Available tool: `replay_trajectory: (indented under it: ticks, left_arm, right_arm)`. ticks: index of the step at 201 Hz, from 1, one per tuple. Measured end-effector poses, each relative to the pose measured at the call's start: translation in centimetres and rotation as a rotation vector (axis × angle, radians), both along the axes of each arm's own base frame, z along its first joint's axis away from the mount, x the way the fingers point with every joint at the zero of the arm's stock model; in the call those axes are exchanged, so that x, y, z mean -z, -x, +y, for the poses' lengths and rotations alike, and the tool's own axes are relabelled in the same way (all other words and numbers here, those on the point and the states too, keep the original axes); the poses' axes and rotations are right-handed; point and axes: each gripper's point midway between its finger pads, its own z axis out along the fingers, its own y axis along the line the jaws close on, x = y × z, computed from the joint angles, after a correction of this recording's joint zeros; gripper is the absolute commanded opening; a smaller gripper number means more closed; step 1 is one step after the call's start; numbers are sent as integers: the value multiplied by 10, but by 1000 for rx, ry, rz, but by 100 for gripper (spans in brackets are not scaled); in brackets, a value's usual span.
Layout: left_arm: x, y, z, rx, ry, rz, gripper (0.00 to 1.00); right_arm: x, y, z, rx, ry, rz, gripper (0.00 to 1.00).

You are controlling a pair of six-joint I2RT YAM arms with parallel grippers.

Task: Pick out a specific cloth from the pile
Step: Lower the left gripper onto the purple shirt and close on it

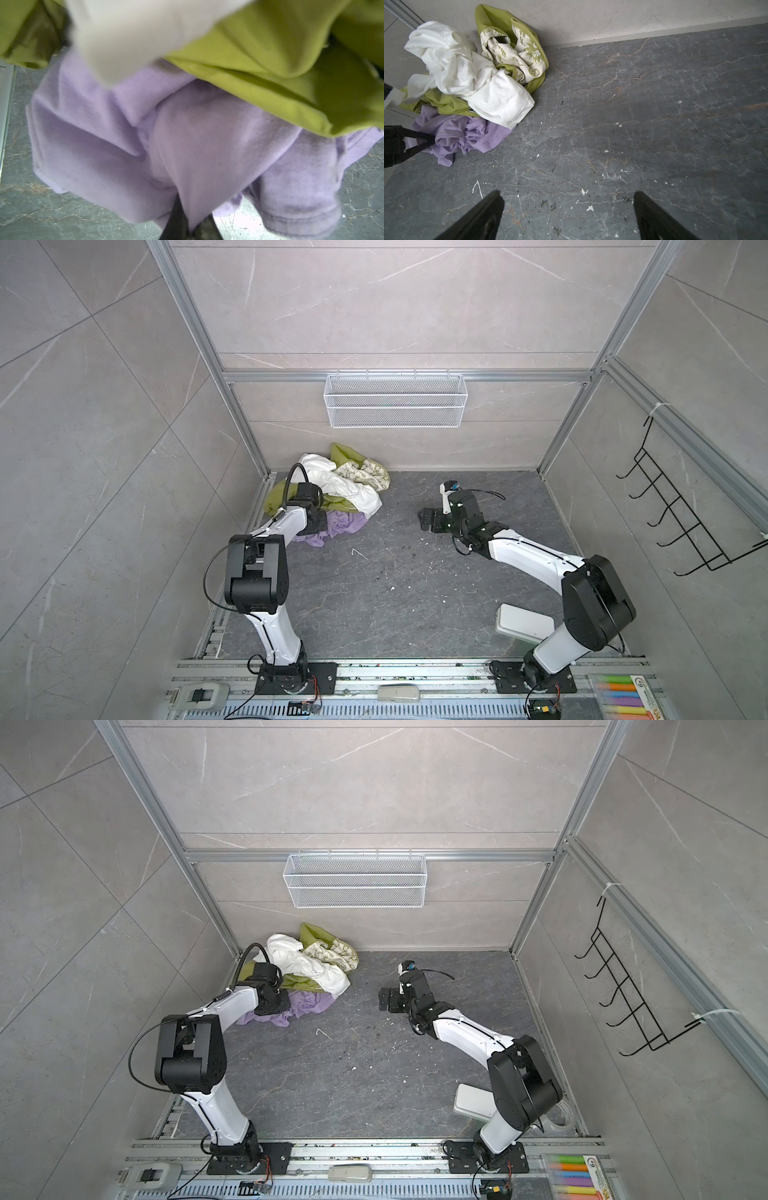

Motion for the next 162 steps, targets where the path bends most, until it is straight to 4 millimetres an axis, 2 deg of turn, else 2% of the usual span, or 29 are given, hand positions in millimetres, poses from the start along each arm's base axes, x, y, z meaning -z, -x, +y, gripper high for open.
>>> replay_trajectory:
  ticks: [108, 162]
  left_arm:
    - [-49, 6, 3, -7, -9, -89, 0]
    - [-63, 9, 3, -7, -7, -117, 0]
  right_arm:
    - [0, 6, 10, -29, 4, -4, 100]
    - [-2, 8, 14, -48, 14, -14, 100]
